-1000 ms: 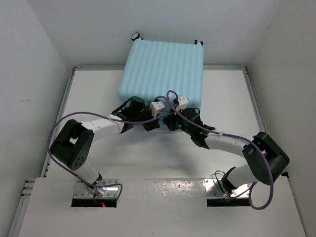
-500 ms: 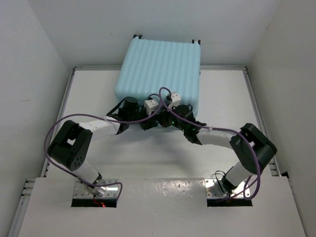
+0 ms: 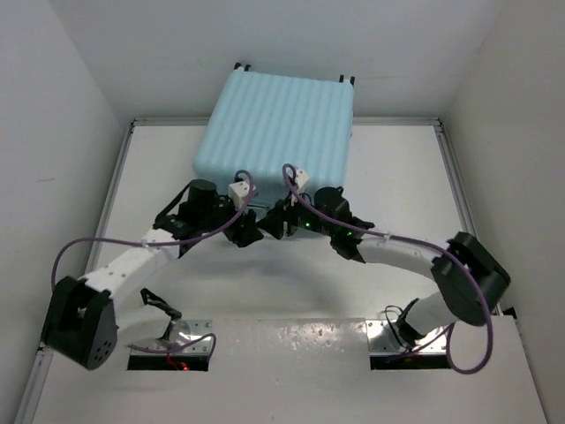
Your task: Pack the luggage
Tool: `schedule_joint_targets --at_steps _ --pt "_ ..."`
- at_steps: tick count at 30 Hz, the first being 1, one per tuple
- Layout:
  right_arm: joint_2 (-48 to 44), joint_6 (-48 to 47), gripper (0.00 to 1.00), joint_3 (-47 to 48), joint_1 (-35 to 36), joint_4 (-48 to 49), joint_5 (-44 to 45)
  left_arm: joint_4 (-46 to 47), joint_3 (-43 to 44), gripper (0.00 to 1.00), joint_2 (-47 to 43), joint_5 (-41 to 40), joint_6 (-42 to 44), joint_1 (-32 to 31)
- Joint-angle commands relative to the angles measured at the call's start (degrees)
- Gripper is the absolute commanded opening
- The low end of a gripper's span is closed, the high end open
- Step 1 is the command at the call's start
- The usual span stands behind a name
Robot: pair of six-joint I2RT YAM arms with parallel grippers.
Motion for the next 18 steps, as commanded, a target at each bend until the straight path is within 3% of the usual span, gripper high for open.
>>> schedule_joint_targets --at_steps 1,5,7,10,13,14,17,18 --pt "-10.0 -5.1 0.53 2.8 0.7 -1.3 -11.0 -10.8 1.9 0.67 -8.3 -5.3 5.8 2.0" --pt "-20.2 -7.9 0.63 3.9 -2.3 -13.9 -9.8 -18.1 4.6 0.67 -17.7 -11.2 7.2 4.1" --pt "-23.7 -7.7 0.67 5.2 -4.8 -19.5 -3.9 -19.0 6.9 0.69 -20.1 -17.9 2.7 5.5" --pt "-26.2 -7.5 0.67 8.1 -11.0 -28.4 2.5 -20.4 13.3 0.68 -19.1 -26.8 -3.7 8.5" --pt "-26.9 -4.5 0.63 9.7 -19.2 -34.9 7.7 -18.9 18.5 0.56 -14.4 -33.8 -7.3 13.7" --pt "-25.4 -2.0 0.59 11.0 -24.2 -38.9 9.3 -16.4 21.8 0.5 -12.9 -35.0 -8.0 15.3" --pt "-19.3 0.7 0.43 18.3 -31.0 -48.0 11.5 -13.5 29.0 0.44 -4.0 -36.9 -10.2 23.4" --pt "-18.0 1.7 0.25 20.1 -34.0 -51.6 12.3 -13.5 31.1 0.45 -0.7 -36.9 -11.2 25.4"
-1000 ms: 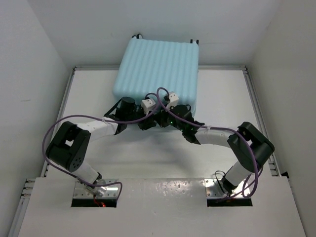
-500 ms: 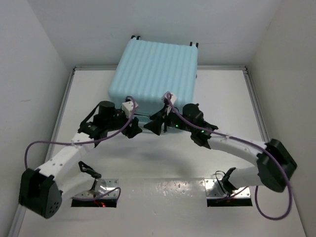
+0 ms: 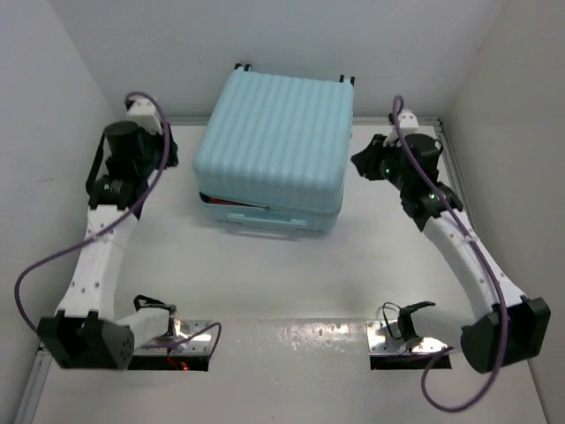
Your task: Pack the luggage
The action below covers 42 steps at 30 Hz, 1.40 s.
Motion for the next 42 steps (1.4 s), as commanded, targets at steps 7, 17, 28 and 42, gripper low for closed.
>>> schedule_joint_targets --at_steps 7,17,28,42 --pt "16.4 4.7 0.0 4.7 -12.4 -8.5 1.3 3.4 28.1 0.52 43.2 13.7 -7.5 15.5" --pt "21.6 -2.9 0.0 -10.2 -5.2 11.6 -8.3 9.8 61.3 0.54 79.8 46.6 -14.5 9.8" --pt "14.6 -6.6 0.0 -23.2 4.6 23.1 -18.5 19.1 58.0 0.56 80.8 65.1 -19.7 -3.5" --pt "23.5 -11.0 0.0 -20.1 31.5 45.9 -5.5 0.0 39.3 0.72 36.6 1.1 -24.9 21.0"
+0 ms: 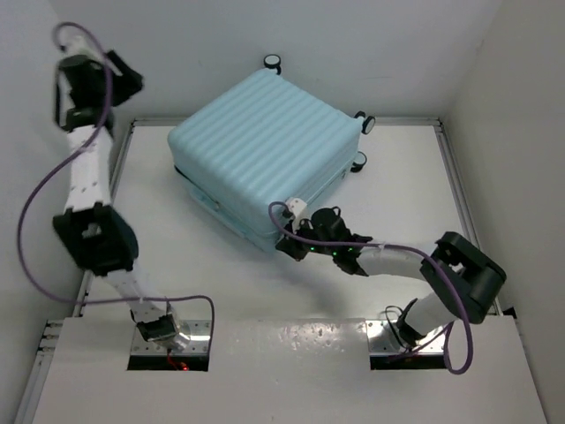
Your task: Pack the luggage
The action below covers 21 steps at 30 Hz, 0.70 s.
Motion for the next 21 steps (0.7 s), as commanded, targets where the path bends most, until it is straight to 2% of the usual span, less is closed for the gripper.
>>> schedule_joint_targets --at_steps 1,3,4,6,8,10,12,13,15,17,19,20,21 --pt "5.4 -2.5 0.0 6.8 5.0 14.4 2.2 -10.3 -7.8 0.72 -15.4 -8.0 -3.1 8.1" --pt "8.8 -2.9 0.01 9.2 7.6 16.1 4.8 -16.8 -17.9 0.76 -24.3 -4.7 -3.9 11.7" --pt "12.3 -3.5 0.04 15.0 12.0 16.1 8.1 -22.0 -28.7 0.74 -33.0 0.8 -2.7 16.8" --pt "14.6 -4.2 0.04 16.5 12.8 15.3 9.1 -24.5 -35.4 0.7 -38.3 1.5 -2.1 17.5" --pt "17.8 -5.6 0.05 22.6 15.4 15.0 11.0 -26.1 -43.4 0.69 -42.6 2.9 -1.0 18.0" --pt "21.5 -7.7 0.11 27.1 17.0 16.1 12.4 -27.6 -47.4 0.67 -46.7 4.0 -0.4 18.0" --pt "23.2 -10.4 0.13 29.6 18.3 16.5 13.7 -28.2 -51.9 0.67 -47.4 4.6 -0.4 18.0" --pt "24.8 -10.5 0.17 32.0 18.9 17.2 13.8 -28.2 -53.2 0.67 -47.9 5.8 -1.3 18.0" --pt "24.2 -12.0 0.26 31.2 20.5 19.7 15.8 -26.9 -56.3 0.67 -47.3 9.3 -1.8 17.2" --pt "22.6 -14.3 0.38 27.0 22.1 27.4 20.1 -24.0 -57.6 0.64 -46.2 11.8 -2.6 16.3" --pt "16.4 -15.0 0.38 20.7 21.9 27.1 19.7 -21.1 -58.3 0.62 -44.8 12.4 -3.5 13.5" --pt "12.4 -14.1 0.34 19.6 21.8 25.3 19.4 -20.4 -58.3 0.62 -44.8 12.4 -4.9 12.5" --pt "10.3 -10.5 0.34 18.0 20.5 23.0 19.3 -19.1 -58.8 0.62 -44.8 11.6 -5.7 10.2"
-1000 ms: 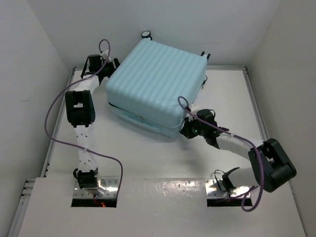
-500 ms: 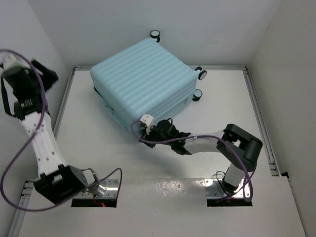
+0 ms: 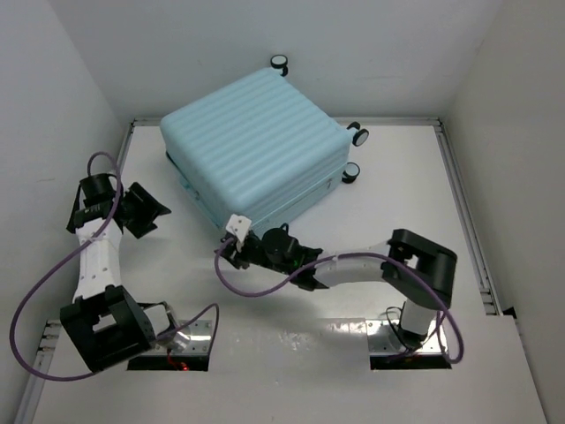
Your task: Pack the luggage
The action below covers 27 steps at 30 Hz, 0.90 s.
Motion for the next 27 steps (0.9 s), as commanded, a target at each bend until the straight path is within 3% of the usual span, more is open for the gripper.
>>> schedule_joint_targets --at_steps 1,3,7,10,14,22,23,27 --pt "-12.5 3.0 0.34 -4.4 -2.8 -3.7 2.5 8.6 -0.3 0.61 -0.3 2.3 -3.8 -4.5" --pt "-18.8 7.9 0.35 -6.8 -5.6 -10.1 1.7 11.4 -2.4 0.61 -0.3 1.1 -7.0 -8.6" --pt "-32.4 9.0 0.35 -10.5 -13.5 -22.8 -1.0 15.3 -3.1 0.54 2.6 -3.5 -11.2 -14.8" --pt "-38.9 8.5 0.37 -13.5 -19.2 -33.4 -0.9 19.6 -3.7 0.53 5.7 -5.0 -14.1 -18.0" --pt "-45.4 7.8 0.37 -15.8 -25.1 -39.7 -0.9 22.3 -3.1 0.53 9.7 -7.7 -15.8 -21.5" --pt "-49.4 15.0 0.38 -17.4 -39.6 -49.4 -1.2 24.0 0.0 0.51 21.1 -14.4 -16.3 -25.1" --pt "-49.5 15.1 0.44 -17.6 -41.6 -50.1 -2.4 24.0 0.0 0.51 22.2 -15.3 -16.3 -25.7" --pt "-49.0 15.0 0.46 -17.6 -48.4 -51.7 -9.2 22.9 0.5 0.45 25.5 -21.4 -15.8 -27.8"
